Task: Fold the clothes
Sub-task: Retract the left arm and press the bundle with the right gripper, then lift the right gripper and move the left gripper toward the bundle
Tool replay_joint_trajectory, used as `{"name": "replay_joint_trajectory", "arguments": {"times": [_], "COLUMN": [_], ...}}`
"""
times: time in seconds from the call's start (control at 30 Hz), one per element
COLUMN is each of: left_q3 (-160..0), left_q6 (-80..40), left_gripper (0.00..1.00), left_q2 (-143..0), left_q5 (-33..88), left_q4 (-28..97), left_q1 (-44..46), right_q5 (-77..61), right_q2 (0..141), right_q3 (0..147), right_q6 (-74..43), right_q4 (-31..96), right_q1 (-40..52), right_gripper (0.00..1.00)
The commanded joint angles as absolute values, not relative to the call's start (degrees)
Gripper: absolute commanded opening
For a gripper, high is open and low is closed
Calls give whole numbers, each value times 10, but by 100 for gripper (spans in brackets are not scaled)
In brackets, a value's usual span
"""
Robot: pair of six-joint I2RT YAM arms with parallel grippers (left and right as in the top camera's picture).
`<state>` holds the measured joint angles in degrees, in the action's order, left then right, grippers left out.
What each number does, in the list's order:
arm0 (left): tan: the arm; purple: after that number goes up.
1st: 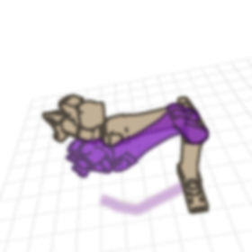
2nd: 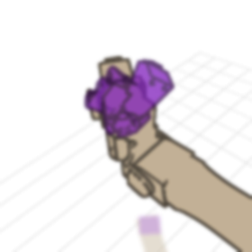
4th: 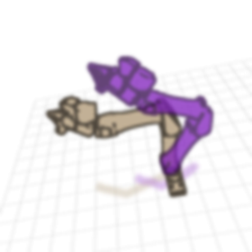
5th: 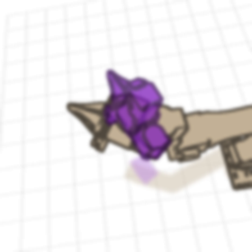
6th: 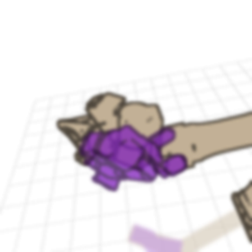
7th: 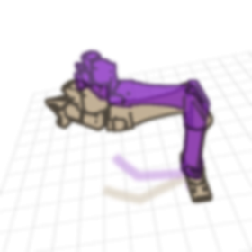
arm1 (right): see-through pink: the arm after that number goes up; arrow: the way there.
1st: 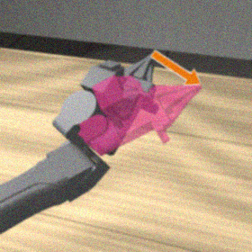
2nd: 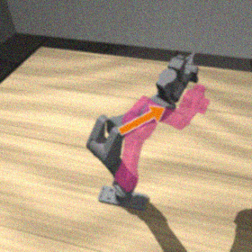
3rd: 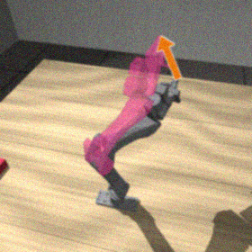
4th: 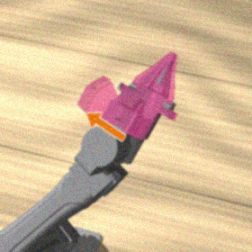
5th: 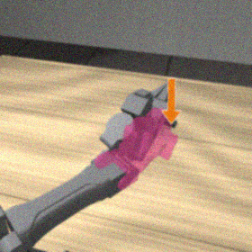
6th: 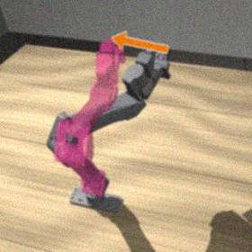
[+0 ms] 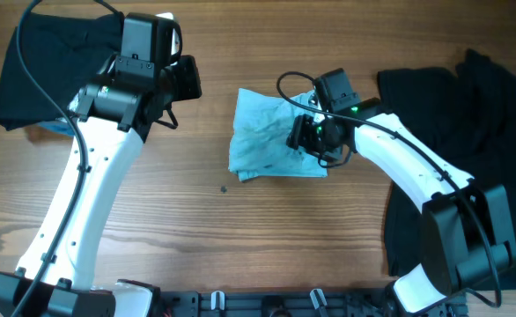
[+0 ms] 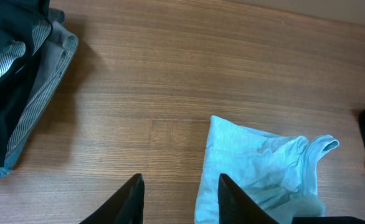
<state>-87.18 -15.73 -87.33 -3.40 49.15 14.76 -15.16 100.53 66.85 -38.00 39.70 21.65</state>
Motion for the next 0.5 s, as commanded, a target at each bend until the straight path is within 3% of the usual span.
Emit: {"name": "replay_joint_trajectory", "arguments": {"times": [0.0,0.07,0.13,0.17,0.2,0.37,0.47], "left_q3": [-874,-874,-874,-873,-872,-872,-872], "left_q6": [-152,-152,-152,-152,-152,-154,-154], "left_gripper": [44,44,26,18,18,27,33], "left_q2": [-877,-877,-877,-878,-880,-910,-954], "left_q5": [-42,-53,-61,-61,-61,7,81], "left_q4": [489,493,503,509,514,526,526], "left_q1": [145,145,144,143,143,143,143], "right_q5": [-53,-82,-168,-225,-264,-316,-246], "right_q2": [1000,998,989,985,984,1009,1047], "right_q3": [670,671,671,671,671,670,670], "right_q6": [-411,-395,-284,-246,-230,-230,-345], "right_q4": [432,434,377,342,324,316,391], "right_q1": [201,167,140,124,115,136,160], "right_gripper": [69,51,12,9,9,4,4]}}
